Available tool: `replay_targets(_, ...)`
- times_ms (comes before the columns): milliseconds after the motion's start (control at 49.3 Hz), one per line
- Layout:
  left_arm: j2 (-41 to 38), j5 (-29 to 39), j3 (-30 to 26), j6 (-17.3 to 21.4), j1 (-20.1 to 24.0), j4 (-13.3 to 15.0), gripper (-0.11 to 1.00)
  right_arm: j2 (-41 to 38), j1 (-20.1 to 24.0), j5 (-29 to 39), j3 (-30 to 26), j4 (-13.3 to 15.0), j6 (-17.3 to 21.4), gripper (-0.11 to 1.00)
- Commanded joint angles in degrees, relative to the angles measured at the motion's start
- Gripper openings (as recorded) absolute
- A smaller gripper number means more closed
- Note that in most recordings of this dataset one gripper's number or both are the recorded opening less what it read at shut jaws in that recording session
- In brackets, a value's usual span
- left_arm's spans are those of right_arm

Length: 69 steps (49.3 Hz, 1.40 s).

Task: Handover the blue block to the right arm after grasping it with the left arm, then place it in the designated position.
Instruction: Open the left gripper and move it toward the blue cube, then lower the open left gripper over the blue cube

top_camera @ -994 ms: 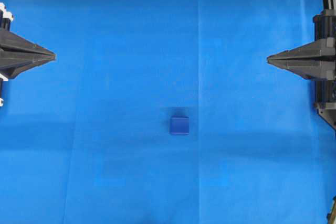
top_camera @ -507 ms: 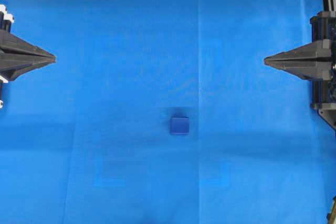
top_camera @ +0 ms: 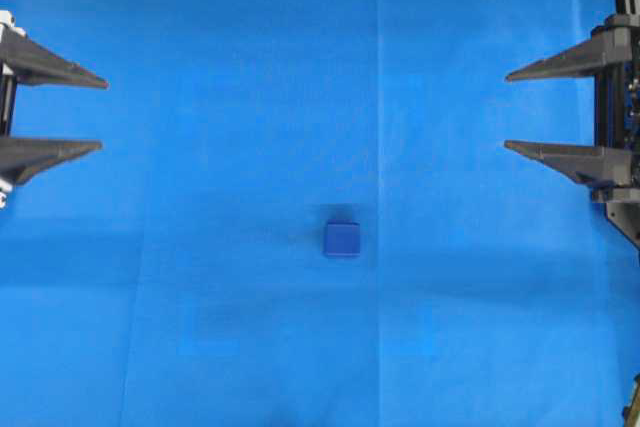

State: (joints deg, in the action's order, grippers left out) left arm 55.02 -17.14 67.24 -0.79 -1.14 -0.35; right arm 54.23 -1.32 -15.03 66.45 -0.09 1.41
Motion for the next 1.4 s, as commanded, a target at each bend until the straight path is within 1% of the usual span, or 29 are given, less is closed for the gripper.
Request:
replay_targets(0, -0.44, -0.62, -0.53, 0.09, -0.35, -0.18, 0.78, -0.35, -0.18, 0.53, -1.85, -0.18, 0.09, 0.93)
replay_targets(20, -0.44, -0.62, -0.53, 0.09, -0.35, -0.18, 0.83, -0.35, -0.18, 0.79, -1.85, -0.18, 0.18, 0.95)
replay_targets(61, -0.44, -0.62, -0.53, 0.09, -0.35, -0.18, 0.89, -0.35, -0.18, 1.05, -1.85, -0.18, 0.18, 0.97)
replay_targets(101, -0.44, -0.62, -0.53, 0.09, -0.35, -0.18, 0.92, -0.35, -0.26, 1.23, -1.67, -0.18, 0.18, 0.97)
replay_targets(345, -0.53, -0.35, -0.44, -0.44, -0.35, -0.09, 0.92, -0.62, -0.44, 1.14, -1.58, -0.18, 0.18, 0.97)
replay_targets(487, -1.76, -1.32, -0.7, -0.53, -0.97, -0.18, 0.92, -1.05, -0.53, 0.97, -1.58, -0.18, 0.18, 0.97)
replay_targets(649, -7.12, -6.24, -1.58, -0.53, -1.58, -0.18, 0.92, -1.05, -0.88, 0.88, -1.58, -0.18, 0.18, 0.97)
replay_targets(832, -15.47, -11.87, -4.13, -0.53, -2.29, -0.09, 0.92, -1.14, -1.14, 0.79, -1.58, -0.18, 0.18, 0.97)
replay_targets(933, -20.57, -14.15, -6.5, -0.53, -2.64, -0.09, 0.92, -1.14, -1.14, 0.79, -1.58, -0.18, 0.18, 0.97)
replay_targets(1075, -28.48, -16.17, -11.51, -0.53, -3.43, -0.18, 0.92, -1.23, -1.14, 0.88, -1.49, -0.18, 0.18, 0.97)
replay_targets(1237, -37.09, -15.38, -19.16, -0.53, -4.13, -0.09, 0.92, -1.58, -1.23, 0.79, -1.49, -0.18, 0.18, 0.97)
replay_targets(1379, -42.98, -12.57, -25.75, -0.53, -4.66, -0.18, 0.92, -1.76, -1.23, 0.7, -1.41, -0.18, 0.18, 0.97)
